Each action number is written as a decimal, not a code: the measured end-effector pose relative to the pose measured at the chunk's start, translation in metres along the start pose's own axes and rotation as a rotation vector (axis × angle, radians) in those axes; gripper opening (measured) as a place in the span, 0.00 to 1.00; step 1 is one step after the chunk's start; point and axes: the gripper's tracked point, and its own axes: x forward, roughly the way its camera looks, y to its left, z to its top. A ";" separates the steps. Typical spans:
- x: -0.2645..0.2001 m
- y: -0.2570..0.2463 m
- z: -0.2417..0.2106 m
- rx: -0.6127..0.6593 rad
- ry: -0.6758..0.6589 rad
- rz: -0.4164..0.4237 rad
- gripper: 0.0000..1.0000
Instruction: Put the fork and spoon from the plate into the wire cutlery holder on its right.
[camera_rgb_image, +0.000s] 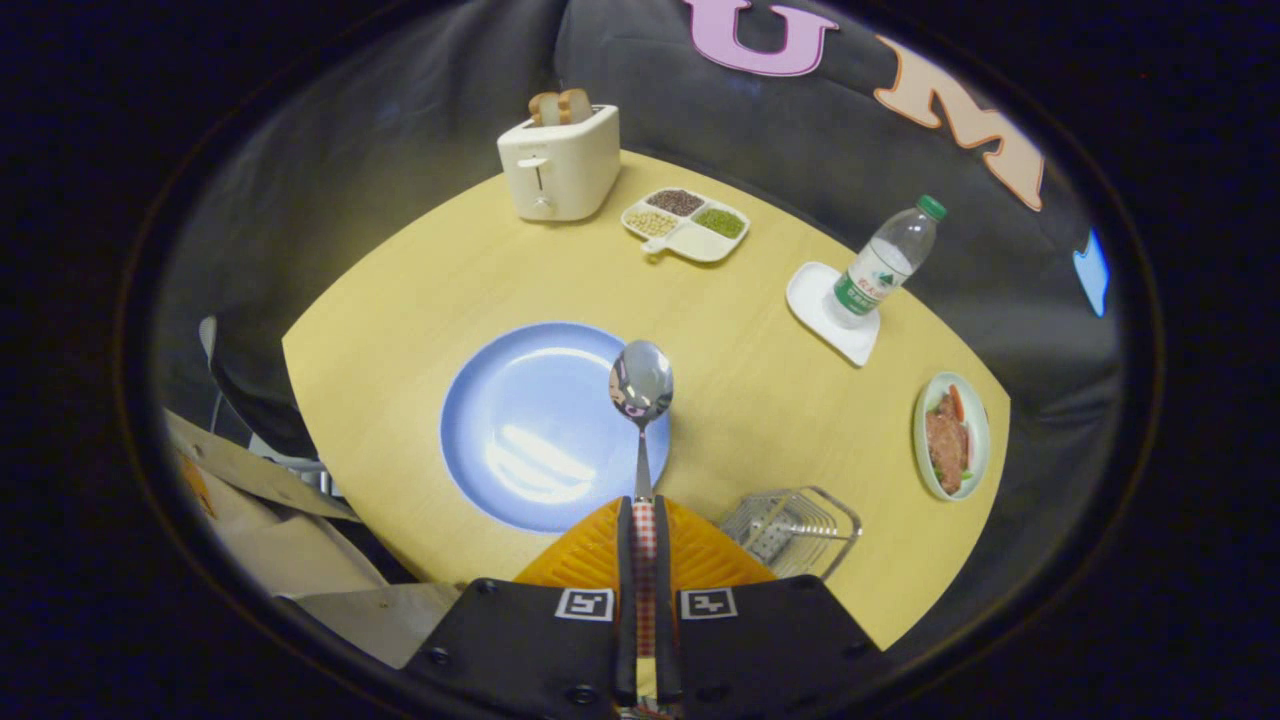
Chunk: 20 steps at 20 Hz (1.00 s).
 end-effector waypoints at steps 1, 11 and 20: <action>-0.003 -0.007 -0.003 -0.003 0.011 -0.004 0.10; -0.041 -0.073 -0.056 -0.033 0.183 -0.015 0.10; -0.061 -0.112 -0.087 -0.118 0.393 0.002 0.10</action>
